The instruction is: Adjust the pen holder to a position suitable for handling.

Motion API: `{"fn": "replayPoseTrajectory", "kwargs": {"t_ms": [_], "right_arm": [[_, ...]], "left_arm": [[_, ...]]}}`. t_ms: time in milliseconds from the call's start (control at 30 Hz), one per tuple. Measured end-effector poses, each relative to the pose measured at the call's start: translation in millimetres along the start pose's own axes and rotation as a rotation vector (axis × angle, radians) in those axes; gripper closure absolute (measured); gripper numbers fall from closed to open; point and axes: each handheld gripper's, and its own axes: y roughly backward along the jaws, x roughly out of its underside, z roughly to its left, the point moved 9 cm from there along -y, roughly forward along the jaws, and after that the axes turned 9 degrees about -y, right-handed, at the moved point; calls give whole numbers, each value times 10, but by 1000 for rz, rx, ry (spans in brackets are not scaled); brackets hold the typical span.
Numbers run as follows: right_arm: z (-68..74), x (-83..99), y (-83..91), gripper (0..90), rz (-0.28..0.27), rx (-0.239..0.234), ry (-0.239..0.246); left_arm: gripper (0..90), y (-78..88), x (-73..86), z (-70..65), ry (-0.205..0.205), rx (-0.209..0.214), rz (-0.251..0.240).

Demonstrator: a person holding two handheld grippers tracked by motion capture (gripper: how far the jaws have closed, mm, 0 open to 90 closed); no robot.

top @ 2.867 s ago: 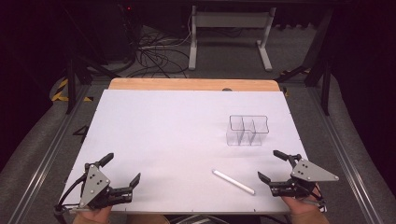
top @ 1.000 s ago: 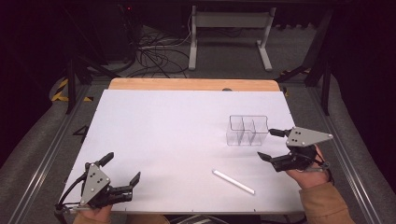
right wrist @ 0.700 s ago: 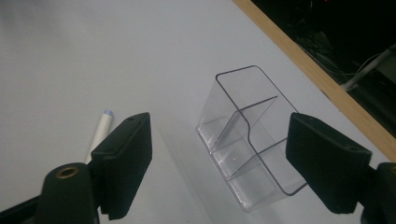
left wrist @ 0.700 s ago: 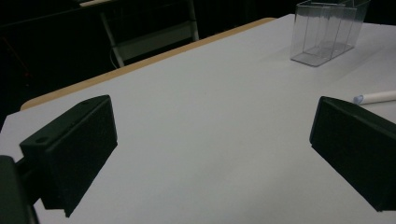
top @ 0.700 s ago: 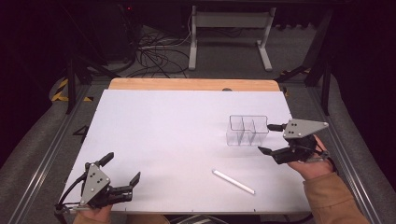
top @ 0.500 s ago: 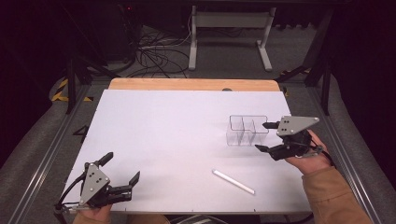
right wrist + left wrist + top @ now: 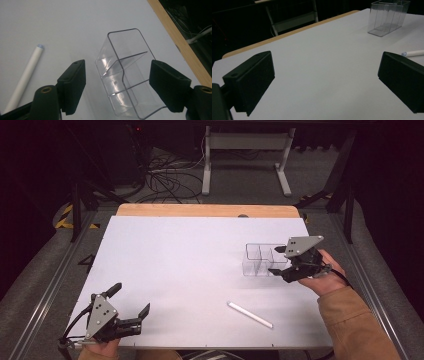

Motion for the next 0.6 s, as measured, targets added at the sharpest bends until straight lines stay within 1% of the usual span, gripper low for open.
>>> {"fn": "replayPoseTrajectory", "kwargs": {"t_ms": [33, 67, 133, 167, 233, 400, 433, 467, 533, 600], "right_arm": [[-13, 1, -17, 312, 12, 4, 12], [-25, -1, -36, 316, 19, 11, 6], [-53, 2, -75, 331, 33, 11, 25], [-65, 3, -91, 334, 37, 9, 26], [-87, 8, -124, 338, 47, 1, 26], [-117, 6, -179, 363, 73, -31, 55], [-121, 6, -183, 364, 79, -31, 49], [-129, 0, -190, 364, 77, -33, 53], [-141, -6, -205, 368, 68, -47, 46], [-151, 12, -219, 374, 76, -53, 40]], "left_arm": [[15, -1, 0, -3, 0, 1, 0], [15, -1, 0, -4, -1, 1, 0], [15, 2, -1, -2, -1, 0, -1], [15, 3, -1, 0, 0, 0, -2], [15, 0, 1, 1, 2, 1, -1], [15, -1, 2, -3, 0, 2, 0], [15, -1, 2, -1, 1, 2, -1], [15, -2, 4, 2, 1, 3, 0], [15, -6, 5, 4, 3, 3, -1], [15, -6, 9, 1, 0, 6, 2]]}}
